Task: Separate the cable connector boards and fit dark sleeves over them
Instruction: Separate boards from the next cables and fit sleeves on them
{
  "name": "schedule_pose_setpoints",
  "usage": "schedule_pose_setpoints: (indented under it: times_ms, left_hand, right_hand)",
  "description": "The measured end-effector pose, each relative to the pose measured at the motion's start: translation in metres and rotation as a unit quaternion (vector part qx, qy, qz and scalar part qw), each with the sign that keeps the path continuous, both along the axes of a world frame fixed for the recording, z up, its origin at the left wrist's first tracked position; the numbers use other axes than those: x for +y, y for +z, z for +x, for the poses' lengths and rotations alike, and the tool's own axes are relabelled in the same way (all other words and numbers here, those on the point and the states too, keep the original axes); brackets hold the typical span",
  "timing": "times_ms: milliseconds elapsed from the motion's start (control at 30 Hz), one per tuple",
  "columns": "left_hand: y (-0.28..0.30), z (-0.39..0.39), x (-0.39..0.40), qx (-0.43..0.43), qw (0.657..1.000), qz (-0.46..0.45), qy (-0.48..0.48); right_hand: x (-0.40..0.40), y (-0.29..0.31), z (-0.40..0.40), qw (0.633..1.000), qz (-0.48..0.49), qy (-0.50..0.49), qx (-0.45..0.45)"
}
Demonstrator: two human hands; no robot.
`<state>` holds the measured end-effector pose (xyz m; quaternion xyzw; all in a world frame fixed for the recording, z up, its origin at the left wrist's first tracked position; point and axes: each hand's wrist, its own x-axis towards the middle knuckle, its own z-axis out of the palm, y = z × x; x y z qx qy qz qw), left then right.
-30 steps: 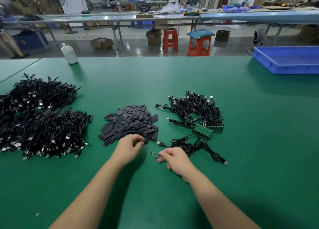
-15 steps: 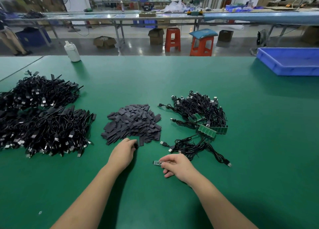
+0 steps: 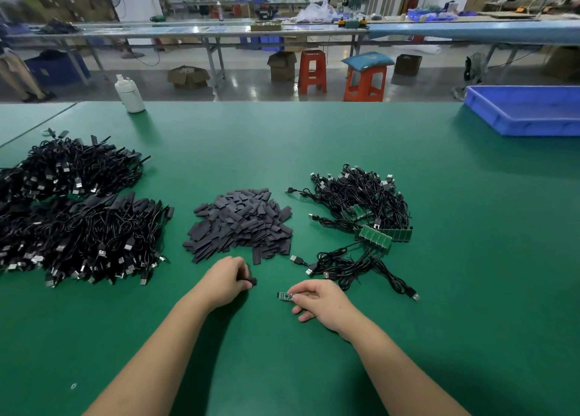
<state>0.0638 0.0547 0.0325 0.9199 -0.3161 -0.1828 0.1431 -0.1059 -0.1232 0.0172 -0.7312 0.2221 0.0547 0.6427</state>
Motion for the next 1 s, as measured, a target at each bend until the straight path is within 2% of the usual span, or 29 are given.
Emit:
schedule_pose_setpoints:
  times_ms: [233,367,567,633,733,867,1000]
  left_hand:
    - [-0.008,-0.038,-0.006,0.062,0.990,-0.124,0.000]
    - [-0.019,-0.052,-0.010,-0.021,0.991,-0.132,0.015]
    - [-0.017,-0.057,-0.011,-0.048,0.992,-0.115,0.033]
    - [-0.016,-0.061,-0.009,-0.032,0.986,-0.160,0.031]
    - [-0.016,-0.064,-0.009,0.039,0.973,-0.223,0.043]
    - [-0.018,-0.065,-0.011,0.035,0.977,-0.210,0.012]
    - [-0.019,-0.064,-0.012,0.071,0.967,-0.243,0.041]
  right_hand:
    - [0.004,0.003,-0.002,0.998,0.050,-0.030,-0.013]
    - [0.004,0.004,-0.002,0.998,0.056,-0.035,-0.014]
    - [0.004,0.002,-0.002,0.999,0.036,-0.038,-0.014]
    - [0.005,0.001,-0.001,0.999,0.028,-0.042,-0.014]
    - [0.005,-0.001,0.000,0.998,0.018,-0.051,-0.015]
    - [0.004,-0.003,0.001,0.998,0.022,-0.050,-0.015]
    - [0.003,-0.004,0.002,0.998,0.026,-0.048,-0.015]
